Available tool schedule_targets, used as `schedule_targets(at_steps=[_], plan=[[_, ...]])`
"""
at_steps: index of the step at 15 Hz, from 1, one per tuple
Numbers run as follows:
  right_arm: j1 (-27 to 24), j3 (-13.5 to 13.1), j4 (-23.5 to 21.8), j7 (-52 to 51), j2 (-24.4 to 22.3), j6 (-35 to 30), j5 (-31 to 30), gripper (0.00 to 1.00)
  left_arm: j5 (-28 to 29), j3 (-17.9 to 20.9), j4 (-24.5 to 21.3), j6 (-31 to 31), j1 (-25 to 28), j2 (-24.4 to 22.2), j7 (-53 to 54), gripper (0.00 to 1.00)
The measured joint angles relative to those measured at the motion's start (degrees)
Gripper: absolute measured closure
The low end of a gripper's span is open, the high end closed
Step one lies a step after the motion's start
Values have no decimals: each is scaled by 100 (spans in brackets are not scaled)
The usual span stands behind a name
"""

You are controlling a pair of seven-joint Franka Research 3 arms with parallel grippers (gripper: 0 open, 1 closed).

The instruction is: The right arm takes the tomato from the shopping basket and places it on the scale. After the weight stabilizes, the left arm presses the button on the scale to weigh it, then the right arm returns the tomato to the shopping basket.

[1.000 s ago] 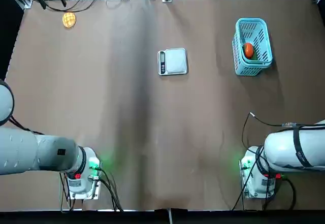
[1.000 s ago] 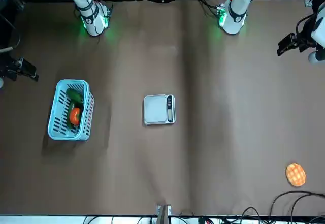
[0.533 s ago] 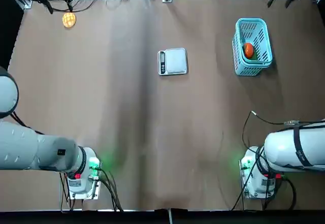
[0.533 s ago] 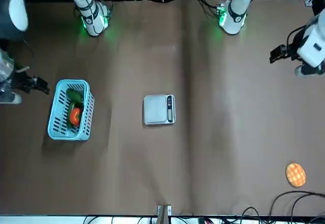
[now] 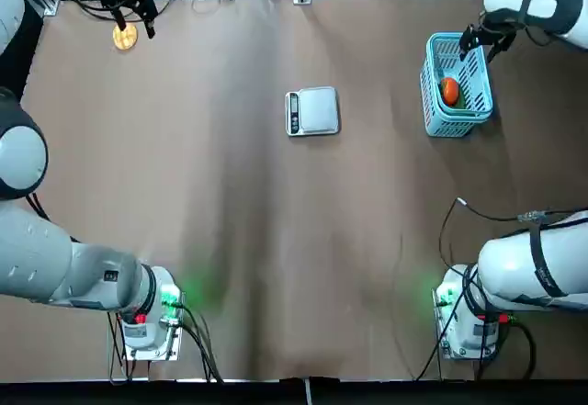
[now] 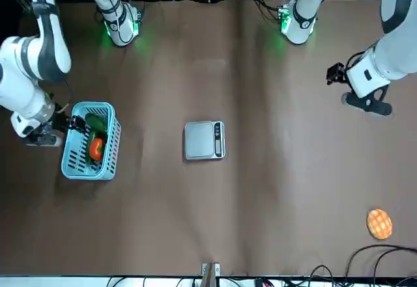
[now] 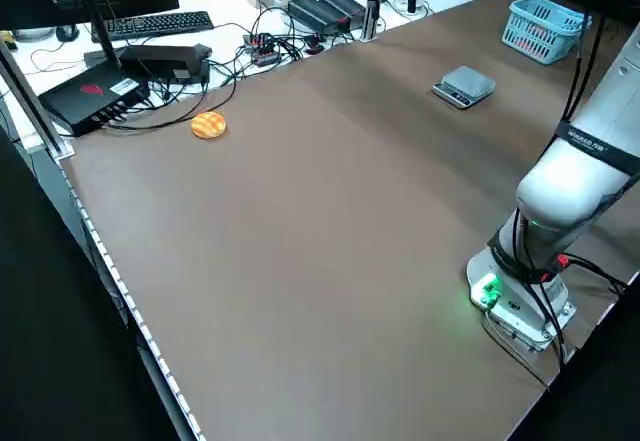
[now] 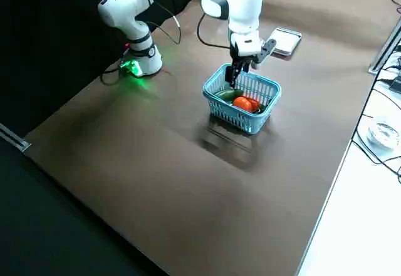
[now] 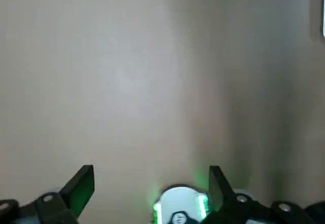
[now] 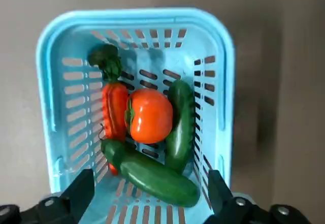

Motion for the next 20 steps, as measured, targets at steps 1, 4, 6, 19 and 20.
schedule_targets(at_steps=[1,4,6,19,20], plan=[[6,6,-51,-1,63,59,0,3,0,-39,2,3,-2,2,338,0],[78,35,-92,0,263,272,2,3,0,-149,1,98,-3,77,925,0],[90,54,-95,1,394,344,2,4,0,-291,1,219,-3,139,1114,0],[117,52,-98,197,1334,1041,4,6,-4,-808,14,568,-4,257,4688,0],[116,52,-98,203,1355,1041,4,6,-17,-808,14,633,0,309,5165,0]])
